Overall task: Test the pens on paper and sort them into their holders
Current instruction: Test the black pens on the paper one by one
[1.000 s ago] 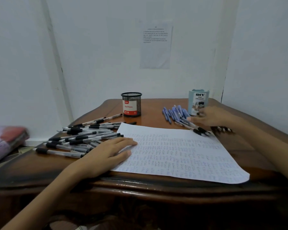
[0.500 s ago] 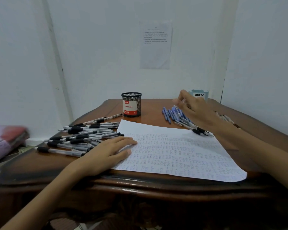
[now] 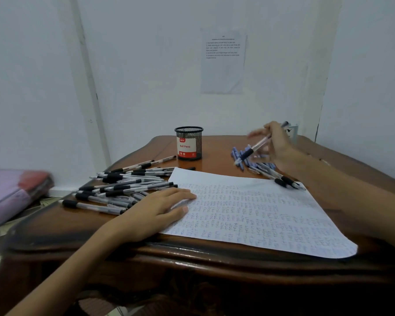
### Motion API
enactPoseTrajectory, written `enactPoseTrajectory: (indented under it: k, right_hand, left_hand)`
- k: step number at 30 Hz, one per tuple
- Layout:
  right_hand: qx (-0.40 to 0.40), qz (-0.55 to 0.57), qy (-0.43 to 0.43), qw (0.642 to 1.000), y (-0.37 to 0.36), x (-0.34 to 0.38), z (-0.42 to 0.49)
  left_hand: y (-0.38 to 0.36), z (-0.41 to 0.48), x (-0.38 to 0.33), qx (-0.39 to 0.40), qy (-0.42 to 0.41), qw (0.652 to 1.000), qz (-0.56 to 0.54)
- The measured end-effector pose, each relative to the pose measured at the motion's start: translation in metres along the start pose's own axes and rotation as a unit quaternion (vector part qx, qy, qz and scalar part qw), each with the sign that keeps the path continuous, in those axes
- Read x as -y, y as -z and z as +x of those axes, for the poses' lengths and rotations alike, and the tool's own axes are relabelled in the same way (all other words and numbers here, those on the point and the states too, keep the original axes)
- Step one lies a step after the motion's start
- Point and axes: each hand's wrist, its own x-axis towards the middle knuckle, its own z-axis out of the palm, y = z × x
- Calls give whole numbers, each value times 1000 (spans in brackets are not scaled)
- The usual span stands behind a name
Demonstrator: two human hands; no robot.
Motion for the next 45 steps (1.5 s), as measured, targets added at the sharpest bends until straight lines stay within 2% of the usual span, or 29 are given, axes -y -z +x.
enactPoseTrajectory:
  k: [3, 6, 8, 10, 13, 15, 19, 21, 26, 31, 45]
  right_hand:
    - [108, -8, -58, 992, 3, -20, -4]
    - [180, 10, -37, 983, 4, -25, -5]
    - [167, -6, -3, 986, 0, -30, -6]
    - [104, -2, 43, 994, -3, -39, -7]
    - [46, 46, 39, 997, -2, -52, -2]
    - [64, 24, 25, 997, -1, -54, -2]
    - [172, -37, 19, 984, -4, -52, -5]
    - [159, -87, 37, 983, -4, -53, -7]
    - [46, -235, 110, 965, -6, -53, -3]
    - [112, -257, 102, 954, -3, -52, -2]
    - [127, -261, 125, 949, -1, -58, 3]
  left_hand:
    - [0, 0, -1, 1, 4, 1000, -2]
    - [1, 0, -2, 1, 7, 1000, 3]
    - [1, -1, -2, -1, 4, 1000, 4]
    - [0, -1, -1, -1, 3, 1000, 5]
    - [0, 0, -1, -3, 3, 1000, 4]
    - [0, 0, -2, -2, 5, 1000, 5]
    - [0, -1, -3, -4, 4, 1000, 6]
    - [0, -1, -2, -5, 1, 1000, 7]
    - [-1, -1, -2, -5, 2, 1000, 5]
    - [-1, -2, -4, -7, -1, 1000, 7]
    - [0, -1, -2, -1, 5, 1000, 8]
